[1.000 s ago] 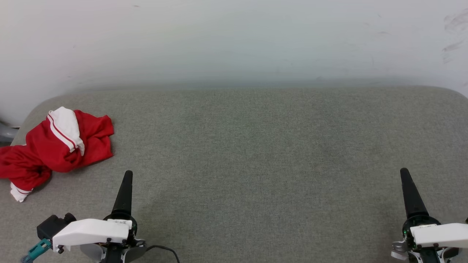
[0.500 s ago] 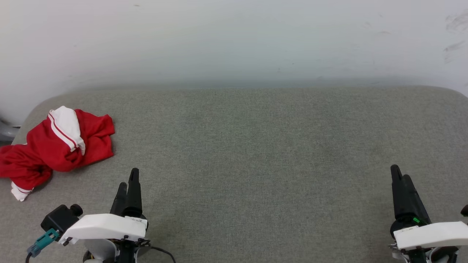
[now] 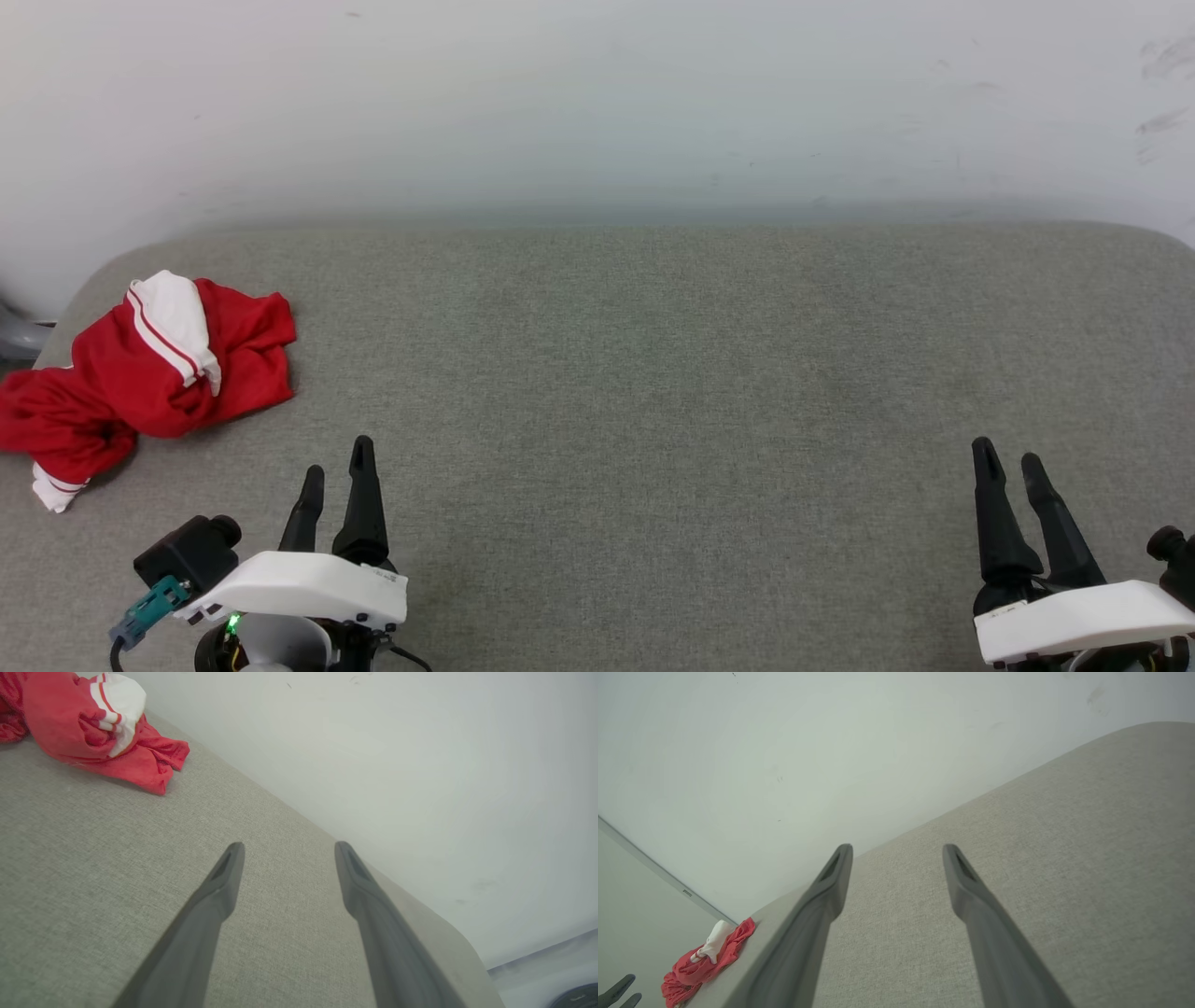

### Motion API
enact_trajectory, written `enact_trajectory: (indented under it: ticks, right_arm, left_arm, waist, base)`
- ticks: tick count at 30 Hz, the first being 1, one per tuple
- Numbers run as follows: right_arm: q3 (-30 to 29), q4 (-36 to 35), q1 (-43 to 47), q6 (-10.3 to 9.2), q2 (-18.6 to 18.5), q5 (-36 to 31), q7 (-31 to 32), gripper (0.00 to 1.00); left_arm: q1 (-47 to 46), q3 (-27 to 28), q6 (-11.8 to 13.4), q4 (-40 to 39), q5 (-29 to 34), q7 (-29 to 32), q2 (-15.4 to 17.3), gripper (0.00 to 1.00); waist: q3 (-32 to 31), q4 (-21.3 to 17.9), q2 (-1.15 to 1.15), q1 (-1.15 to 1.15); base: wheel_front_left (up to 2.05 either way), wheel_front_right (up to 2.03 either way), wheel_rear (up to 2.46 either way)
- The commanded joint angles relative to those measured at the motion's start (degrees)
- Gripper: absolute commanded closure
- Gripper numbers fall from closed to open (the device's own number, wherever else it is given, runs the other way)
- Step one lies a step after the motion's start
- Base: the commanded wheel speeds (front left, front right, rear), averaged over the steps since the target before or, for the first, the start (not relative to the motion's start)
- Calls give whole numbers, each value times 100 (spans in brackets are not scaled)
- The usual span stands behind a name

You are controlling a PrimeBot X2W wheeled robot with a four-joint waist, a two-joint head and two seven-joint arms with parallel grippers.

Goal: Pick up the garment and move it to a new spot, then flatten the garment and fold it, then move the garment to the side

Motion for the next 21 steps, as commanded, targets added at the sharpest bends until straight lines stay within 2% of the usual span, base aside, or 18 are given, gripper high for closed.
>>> enact_trajectory:
  ticks: [1, 21]
  right_arm:
    - [10, -120, -8, 0, 1, -201, -56, 0]
    - [63, -319, 205, 0, 2, -1560, -370, 0]
  left_arm:
    - [-24, -35, 24, -82, 203, -63, 13, 0]
    - [84, -280, 78, -150, 1663, -369, 16, 0]
  waist:
    - [-2, 5, 0, 0]
    - [-14, 66, 0, 0]
  base:
    - [0, 0, 0]
    - [0, 0, 0]
